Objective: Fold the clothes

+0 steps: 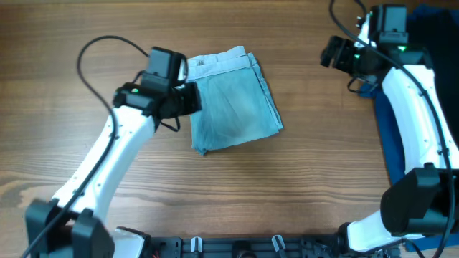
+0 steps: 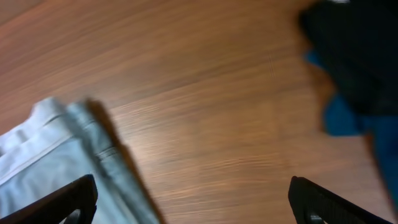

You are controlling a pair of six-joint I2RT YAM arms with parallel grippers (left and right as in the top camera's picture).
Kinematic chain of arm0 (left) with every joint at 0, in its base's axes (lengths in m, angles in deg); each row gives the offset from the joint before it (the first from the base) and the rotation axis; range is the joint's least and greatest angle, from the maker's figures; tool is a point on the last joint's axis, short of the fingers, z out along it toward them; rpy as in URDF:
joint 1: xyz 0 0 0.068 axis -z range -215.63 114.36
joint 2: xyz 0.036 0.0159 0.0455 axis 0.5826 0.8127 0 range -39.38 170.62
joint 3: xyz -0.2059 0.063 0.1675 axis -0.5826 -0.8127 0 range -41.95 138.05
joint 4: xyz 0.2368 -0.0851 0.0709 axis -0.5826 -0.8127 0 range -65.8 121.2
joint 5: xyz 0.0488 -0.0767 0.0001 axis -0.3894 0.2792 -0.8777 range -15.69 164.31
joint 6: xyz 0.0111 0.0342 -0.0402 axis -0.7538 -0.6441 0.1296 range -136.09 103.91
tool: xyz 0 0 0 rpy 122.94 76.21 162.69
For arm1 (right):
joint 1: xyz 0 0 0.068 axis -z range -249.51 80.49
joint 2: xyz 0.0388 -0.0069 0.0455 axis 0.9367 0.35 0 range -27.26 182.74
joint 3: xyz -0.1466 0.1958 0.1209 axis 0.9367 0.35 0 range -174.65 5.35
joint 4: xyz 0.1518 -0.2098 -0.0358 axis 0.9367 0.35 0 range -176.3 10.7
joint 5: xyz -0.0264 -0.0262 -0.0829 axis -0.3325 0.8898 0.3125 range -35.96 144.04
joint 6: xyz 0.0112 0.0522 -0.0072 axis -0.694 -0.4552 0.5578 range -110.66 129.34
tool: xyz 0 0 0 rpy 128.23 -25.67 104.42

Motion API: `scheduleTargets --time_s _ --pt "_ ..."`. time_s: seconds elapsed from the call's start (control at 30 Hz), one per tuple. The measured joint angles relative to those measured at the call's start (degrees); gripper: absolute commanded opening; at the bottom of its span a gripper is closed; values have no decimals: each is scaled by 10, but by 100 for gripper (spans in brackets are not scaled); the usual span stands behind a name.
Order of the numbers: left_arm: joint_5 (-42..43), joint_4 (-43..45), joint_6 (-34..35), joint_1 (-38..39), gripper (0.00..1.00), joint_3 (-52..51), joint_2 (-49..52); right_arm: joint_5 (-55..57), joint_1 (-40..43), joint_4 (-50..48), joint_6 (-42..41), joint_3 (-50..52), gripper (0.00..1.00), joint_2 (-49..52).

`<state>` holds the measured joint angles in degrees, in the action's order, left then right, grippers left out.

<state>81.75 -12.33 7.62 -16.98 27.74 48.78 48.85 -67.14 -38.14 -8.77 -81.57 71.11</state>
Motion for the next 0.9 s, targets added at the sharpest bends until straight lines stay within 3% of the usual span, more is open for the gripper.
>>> scheduleTargets --time_s 0.17,0.33,0.37,0.57,0.73,0.9 --pt "-2 2 4 35 4 0 78 12 7 5 0 2 99 0" --pt "-45 4 6 54 4 0 162 14 7 5 0 2 99 0" --pt "-60 7 7 53 8 0 170 14 7 5 0 2 99 0" --pt "-111 30 10 40 4 -1 183 14 7 5 0 2 99 0" --pt "-120 101 -16 40 14 18 183 14 7 4 0 2 99 0" --pt "-142 236 -51 34 11 61 180 14 7 5 0 2 99 0"
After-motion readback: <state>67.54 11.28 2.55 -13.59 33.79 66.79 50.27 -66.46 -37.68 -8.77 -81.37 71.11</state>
